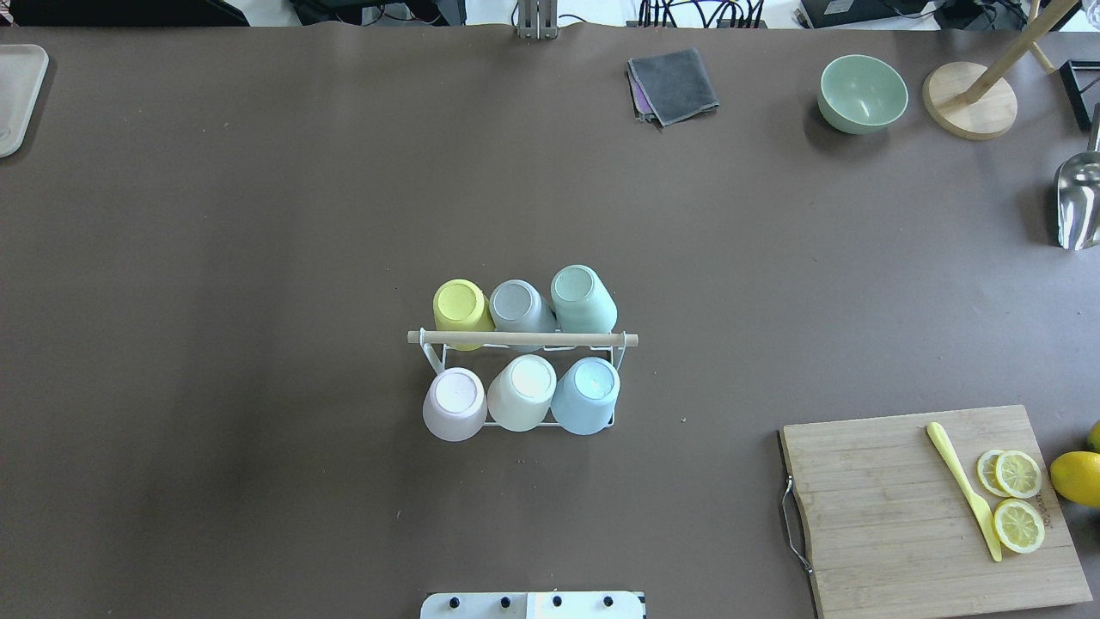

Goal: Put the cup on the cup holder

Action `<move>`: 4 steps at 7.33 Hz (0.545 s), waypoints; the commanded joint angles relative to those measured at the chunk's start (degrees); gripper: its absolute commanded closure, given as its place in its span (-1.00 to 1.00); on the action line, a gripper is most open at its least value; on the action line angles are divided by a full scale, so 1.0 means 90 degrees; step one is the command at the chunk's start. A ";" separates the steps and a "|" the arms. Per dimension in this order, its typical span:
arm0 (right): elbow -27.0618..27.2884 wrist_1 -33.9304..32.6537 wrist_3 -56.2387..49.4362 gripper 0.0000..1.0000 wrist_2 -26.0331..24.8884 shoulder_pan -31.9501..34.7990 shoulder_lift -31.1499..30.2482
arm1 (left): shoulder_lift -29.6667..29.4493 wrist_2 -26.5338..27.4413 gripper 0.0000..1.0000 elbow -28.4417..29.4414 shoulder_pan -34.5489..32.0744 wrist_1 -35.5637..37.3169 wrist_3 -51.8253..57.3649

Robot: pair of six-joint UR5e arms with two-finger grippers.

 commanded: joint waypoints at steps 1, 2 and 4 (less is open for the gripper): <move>0.0125 0.0025 0.0865 -1.00 0.0027 -0.0006 0.0057 | -0.0003 -0.0005 -0.96 0.0009 0.0002 0.0004 -0.0005; 0.0242 0.0025 0.1043 -1.00 0.0037 -0.0035 0.0057 | -0.0013 -0.0005 -0.96 -0.0020 0.0002 -0.0006 -0.0015; 0.0447 0.0015 0.1054 -1.00 0.0047 -0.0103 0.0057 | -0.0003 -0.0005 -0.96 -0.0020 0.0002 -0.0006 -0.0006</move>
